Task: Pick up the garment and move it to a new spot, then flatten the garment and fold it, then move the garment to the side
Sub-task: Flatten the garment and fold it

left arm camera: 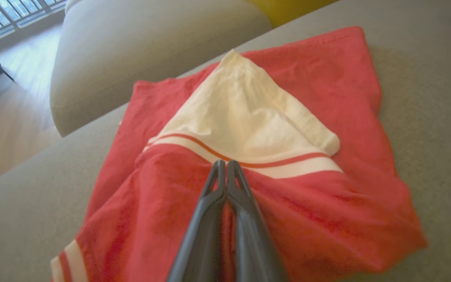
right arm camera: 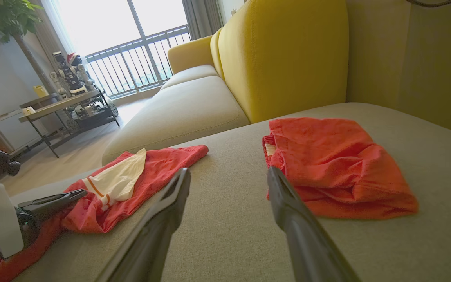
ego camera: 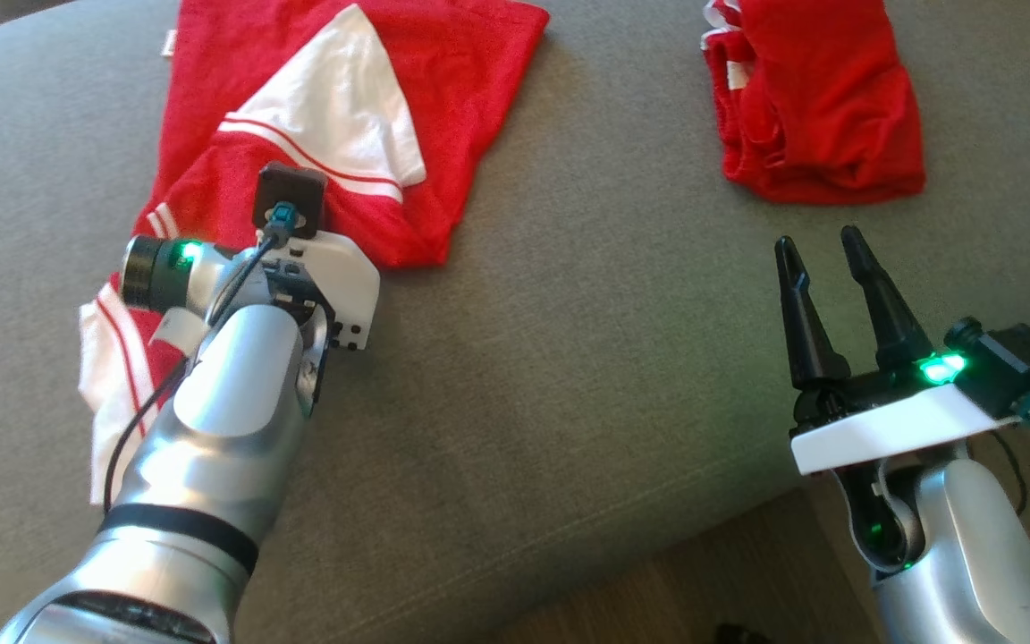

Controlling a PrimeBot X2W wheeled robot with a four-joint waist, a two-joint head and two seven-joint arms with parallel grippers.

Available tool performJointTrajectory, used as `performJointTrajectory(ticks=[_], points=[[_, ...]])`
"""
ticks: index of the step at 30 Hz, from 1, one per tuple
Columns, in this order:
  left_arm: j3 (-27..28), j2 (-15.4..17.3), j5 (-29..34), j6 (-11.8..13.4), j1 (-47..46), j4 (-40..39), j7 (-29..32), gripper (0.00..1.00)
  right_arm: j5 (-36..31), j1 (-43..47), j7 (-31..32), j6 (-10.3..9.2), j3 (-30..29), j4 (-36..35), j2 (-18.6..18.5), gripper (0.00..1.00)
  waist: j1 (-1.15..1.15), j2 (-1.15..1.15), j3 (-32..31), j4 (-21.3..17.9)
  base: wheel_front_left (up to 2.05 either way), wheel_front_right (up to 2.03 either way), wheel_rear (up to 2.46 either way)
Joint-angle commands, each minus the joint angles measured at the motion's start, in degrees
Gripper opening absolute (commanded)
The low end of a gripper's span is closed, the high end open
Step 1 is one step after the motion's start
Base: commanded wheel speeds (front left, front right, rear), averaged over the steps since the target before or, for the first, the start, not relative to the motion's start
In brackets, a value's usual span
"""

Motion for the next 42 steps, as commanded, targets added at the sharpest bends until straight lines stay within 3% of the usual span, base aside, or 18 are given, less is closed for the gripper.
performJointTrajectory(ticks=[1, 8, 11, 16, 24, 27, 31, 32, 33, 34, 38, 42], points=[[0.55, 1.31, 0.77, 0.96, -3.21, -1.35, -3.14, 0.00, 0.42, -1.55, -0.57, -0.01, 1.28, -1.28, 0.17, 1.00, 0.00, 0.00, -1.10, 1.39, 0.00, 0.00, 0.00], [-2.06, 2.26, 2.58, 0.84, -1.90, -5.54, -7.63, 0.00, -0.30, -1.09, -0.54, -0.01, 0.82, -0.77, 0.17, 1.00, 0.00, 0.00, -4.33, 5.81, 0.00, 0.00, 0.00], [-3.58, 3.97, 3.35, -0.32, 0.80, -10.30, -8.07, 0.00, -0.53, -0.61, -0.16, -0.01, 0.58, -0.54, 0.17, 1.00, 0.00, 0.00, -6.23, 8.28, 0.00, 0.00, 0.00], [-7.31, 9.16, 4.73, -4.33, 7.98, -22.92, -8.15, 0.00, -0.53, 0.58, 0.55, -0.01, 0.00, -0.16, 0.17, 1.00, 0.00, 0.00, -9.18, 12.70, 0.00, 0.00, 0.00], [-11.32, 18.44, 5.69, -8.77, 17.72, -40.06, -8.16, 0.00, -0.14, 1.93, 1.39, -0.01, 0.41, 0.86, 0.17, 1.00, 0.00, 0.00, -12.39, 18.41, 0.00, 0.00, 0.00], [-12.59, 20.87, 5.41, -9.75, 21.76, -40.53, -8.16, 0.00, 0.08, 2.37, 1.60, -0.01, 0.47, 1.49, 0.17, 1.00, 0.00, 0.00, -13.43, 20.12, 0.00, 0.00, 0.00], [-13.46, 21.42, 3.51, -10.50, 26.08, -37.93, -6.06, 0.00, 0.25, 2.70, 1.79, -0.01, 0.70, 2.22, 0.17, 1.00, 0.00, 0.00, -14.25, 21.68, 0.00, 0.00, 0.00], [-13.52, 21.21, 2.67, -10.72, 27.00, -36.91, -4.78, 0.27, 0.28, 2.76, 1.82, -0.01, 0.76, 2.41, 0.17, 1.00, 0.00, 0.00, -14.43, 21.95, 0.00, 0.00, 0.00], [-13.49, 20.91, 1.90, -10.81, 27.72, -36.14, -3.81, 0.72, 0.29, 2.81, 1.86, -0.01, 0.83, 2.57, 0.17, 1.00, 0.00, 0.00, -14.58, 22.16, 0.00, 0.00, 0.00], [-12.99, 20.39, 0.98, -10.34, 28.27, -35.69, -3.34, 1.00, 0.32, 2.83, 1.90, -0.01, 0.93, 2.72, 0.17, 1.00, 0.00, 0.00, -14.69, 22.31, 0.00, 0.00, 0.00], [-9.95, 18.05, -2.32, -6.80, 29.60, -35.91, -4.20, 1.00, 0.30, 2.88, 2.07, -0.01, 1.11, 3.15, 0.17, 1.00, 0.00, 0.00, -14.96, 22.62, 0.00, 0.00, 0.00], [-5.06, 15.64, -5.88, -1.63, 30.36, -37.42, -6.07, 1.00, 0.22, 2.86, 2.30, -0.01, 1.41, 3.48, 0.17, 1.00, 0.00, 0.00, -15.26, 22.41, 0.00, 0.00, 0.00]])
